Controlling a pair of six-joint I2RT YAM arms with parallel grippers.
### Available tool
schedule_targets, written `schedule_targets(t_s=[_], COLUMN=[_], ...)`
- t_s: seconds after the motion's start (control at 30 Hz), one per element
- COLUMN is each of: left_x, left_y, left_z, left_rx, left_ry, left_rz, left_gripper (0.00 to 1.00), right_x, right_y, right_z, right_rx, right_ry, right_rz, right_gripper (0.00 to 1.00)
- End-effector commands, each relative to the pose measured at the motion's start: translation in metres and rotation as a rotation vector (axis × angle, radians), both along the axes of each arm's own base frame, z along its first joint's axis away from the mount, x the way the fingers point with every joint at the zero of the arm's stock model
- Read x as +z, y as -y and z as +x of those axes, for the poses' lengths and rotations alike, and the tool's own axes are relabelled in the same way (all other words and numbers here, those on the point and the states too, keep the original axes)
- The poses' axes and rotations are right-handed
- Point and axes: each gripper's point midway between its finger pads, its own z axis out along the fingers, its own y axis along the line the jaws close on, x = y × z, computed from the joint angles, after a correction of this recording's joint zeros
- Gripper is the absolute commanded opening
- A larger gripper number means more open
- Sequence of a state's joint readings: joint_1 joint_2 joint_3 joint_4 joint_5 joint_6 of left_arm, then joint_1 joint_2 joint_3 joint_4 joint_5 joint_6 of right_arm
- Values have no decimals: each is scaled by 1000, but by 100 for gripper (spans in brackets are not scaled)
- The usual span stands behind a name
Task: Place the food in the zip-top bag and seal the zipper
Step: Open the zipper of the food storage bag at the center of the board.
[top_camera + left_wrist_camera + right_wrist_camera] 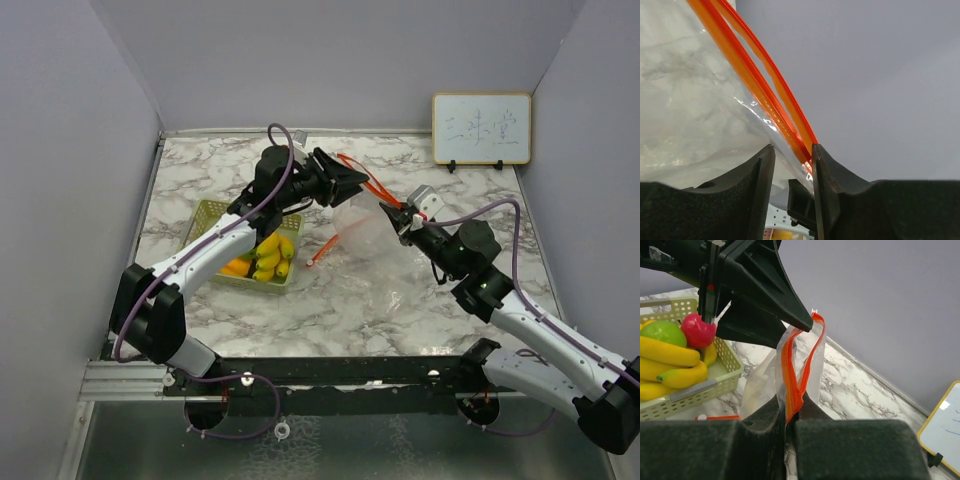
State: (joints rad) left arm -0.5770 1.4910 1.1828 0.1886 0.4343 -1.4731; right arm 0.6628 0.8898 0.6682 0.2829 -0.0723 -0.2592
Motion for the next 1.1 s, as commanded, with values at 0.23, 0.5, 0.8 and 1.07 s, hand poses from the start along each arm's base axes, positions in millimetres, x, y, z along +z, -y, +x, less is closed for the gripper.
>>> schedule_targets(t_s=[0.23,0.5,0.8,1.07], left_x=[-4,-35,-57,-41], left_y=[-1,-35,-56,-48], left_z=[11,33,5,-27], left_rx=[-18,24,-114,-211], left_ry=[96,312,645,784], left_rz=[8,269,513,496], left_gripper=[0,0,0,0], right_x=[20,27,67,19], right_y=[4,-4,-1,-49], right_z=[0,-7,-13,6], right_rx=[-45,4,-29,58], right_ry=[33,-55,-256,-499], right_rz=[8,47,172,70], right_gripper=[4,48,77,75])
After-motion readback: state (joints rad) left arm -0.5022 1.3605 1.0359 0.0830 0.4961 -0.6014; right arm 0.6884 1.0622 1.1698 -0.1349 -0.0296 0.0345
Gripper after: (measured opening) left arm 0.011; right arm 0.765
